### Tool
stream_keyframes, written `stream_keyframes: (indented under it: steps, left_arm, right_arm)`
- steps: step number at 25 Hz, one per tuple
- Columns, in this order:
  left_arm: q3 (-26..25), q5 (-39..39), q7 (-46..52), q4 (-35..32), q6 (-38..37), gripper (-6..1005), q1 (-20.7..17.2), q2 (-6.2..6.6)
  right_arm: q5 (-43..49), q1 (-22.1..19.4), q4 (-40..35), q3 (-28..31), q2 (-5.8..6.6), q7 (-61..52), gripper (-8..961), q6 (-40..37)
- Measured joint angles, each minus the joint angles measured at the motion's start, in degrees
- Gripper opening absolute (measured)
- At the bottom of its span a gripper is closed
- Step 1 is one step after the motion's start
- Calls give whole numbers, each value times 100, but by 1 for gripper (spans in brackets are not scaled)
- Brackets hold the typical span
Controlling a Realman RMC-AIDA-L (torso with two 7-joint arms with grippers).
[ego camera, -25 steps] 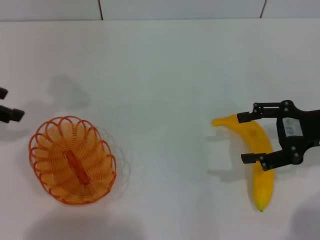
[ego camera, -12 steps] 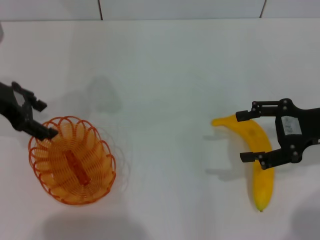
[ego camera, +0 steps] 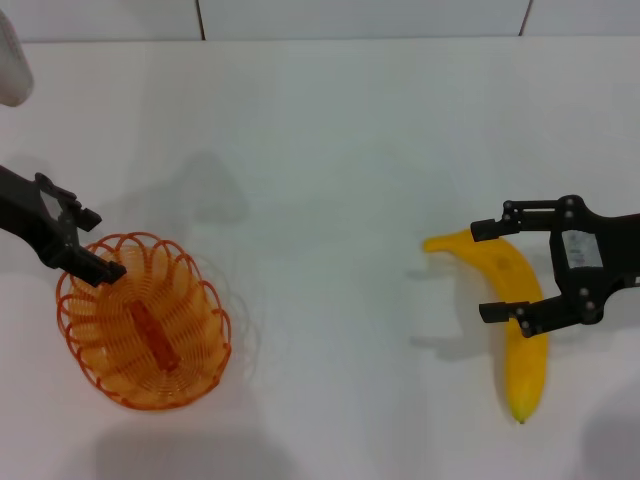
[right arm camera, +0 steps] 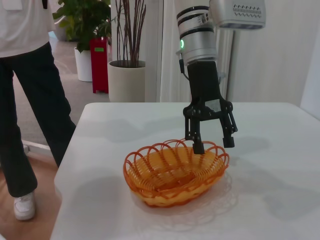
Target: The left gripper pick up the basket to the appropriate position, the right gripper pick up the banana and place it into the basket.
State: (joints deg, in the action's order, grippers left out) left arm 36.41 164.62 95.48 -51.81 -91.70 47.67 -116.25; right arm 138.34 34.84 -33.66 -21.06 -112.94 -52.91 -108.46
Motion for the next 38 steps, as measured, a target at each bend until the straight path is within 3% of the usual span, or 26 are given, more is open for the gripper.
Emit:
stream_keyframes:
  steps: [8,19,30,35,37,38]
  left_arm:
    - [31,0,215,141,131,873,25,4]
    - [618,0,768,305,429,745,46,3]
    - [615,-3,861,304,475,503,65,-3]
    - [613,-28,874,291,478,258,81,-14]
    - [612,-71,844,276,468,96,104,-16]
    - [612,-71,844,276,468,94,104,-16]
  right_arm:
    - [0,8,0,5,0,0,863,0]
    - [0,6,0,-4,0,0,863,1]
    - [0,5,0,-20,0,0,863,22]
    - [8,2,0,-21,0,0,862,41]
    - [9,-10,0,-21,0,0,862,44]
    - [9,-17,0,-21,0,0,862,45]
